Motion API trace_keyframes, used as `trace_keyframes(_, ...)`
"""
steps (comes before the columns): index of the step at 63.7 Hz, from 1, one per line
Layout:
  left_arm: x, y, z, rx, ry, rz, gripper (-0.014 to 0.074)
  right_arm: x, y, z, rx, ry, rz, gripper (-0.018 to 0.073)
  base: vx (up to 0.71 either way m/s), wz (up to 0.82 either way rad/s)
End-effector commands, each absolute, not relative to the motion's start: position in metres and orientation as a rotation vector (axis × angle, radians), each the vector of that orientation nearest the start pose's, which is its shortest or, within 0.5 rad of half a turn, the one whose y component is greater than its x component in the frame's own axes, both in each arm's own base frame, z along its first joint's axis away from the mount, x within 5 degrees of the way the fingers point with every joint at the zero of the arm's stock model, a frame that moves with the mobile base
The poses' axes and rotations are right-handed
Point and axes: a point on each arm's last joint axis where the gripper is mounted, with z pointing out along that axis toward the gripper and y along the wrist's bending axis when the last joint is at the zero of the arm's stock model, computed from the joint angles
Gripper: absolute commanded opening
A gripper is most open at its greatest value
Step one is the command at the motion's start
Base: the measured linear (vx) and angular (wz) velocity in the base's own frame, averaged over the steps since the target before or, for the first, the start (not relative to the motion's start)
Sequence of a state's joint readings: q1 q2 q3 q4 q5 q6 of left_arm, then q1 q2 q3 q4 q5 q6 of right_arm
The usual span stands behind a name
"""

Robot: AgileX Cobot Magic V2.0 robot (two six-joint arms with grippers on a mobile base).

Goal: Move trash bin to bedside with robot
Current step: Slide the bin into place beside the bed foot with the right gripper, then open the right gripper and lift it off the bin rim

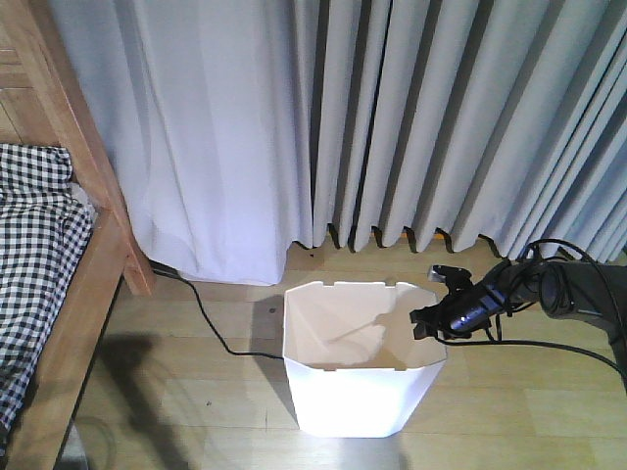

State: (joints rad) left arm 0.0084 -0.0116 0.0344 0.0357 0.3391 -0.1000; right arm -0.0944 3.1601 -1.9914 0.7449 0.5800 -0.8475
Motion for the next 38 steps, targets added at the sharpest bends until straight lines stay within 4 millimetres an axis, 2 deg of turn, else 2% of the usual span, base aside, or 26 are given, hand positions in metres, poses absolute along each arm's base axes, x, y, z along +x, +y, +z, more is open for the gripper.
trace_keyframes(1,0.0561,0.0012,0.176,-0.078,1.792,-0.038,-0.0006,0.4503,-0.0067,-0.1807,-0.162,2.916,0.58,0.0468,0.0,0.0)
trace_keyframes(10,0.0561,0.0012,0.176,-0.078,1.792,-0.038,-0.0006,0.4506,-0.0071,-0.1808,-0.169,2.914,0.571,0.0521,0.0,0.0)
trace_keyframes(21,0.0561,0.0012,0.176,-0.078,1.792,-0.038,-0.0006,0.4518,-0.0105,-0.1811,-0.195,2.899,0.544,0.0522,0.0,0.0)
trace_keyframes(31,0.0561,0.0012,0.176,-0.078,1.792,-0.038,-0.0006,0.4486,-0.0086,-0.1805,-0.211,2.919,0.594,0.0522,0.0,0.0)
trace_keyframes(38,0.0561,0.0012,0.176,-0.078,1.792,-0.038,-0.0006,0.4499,-0.0077,-0.1795,-0.147,2.908,0.629,0.0522,0.0,0.0)
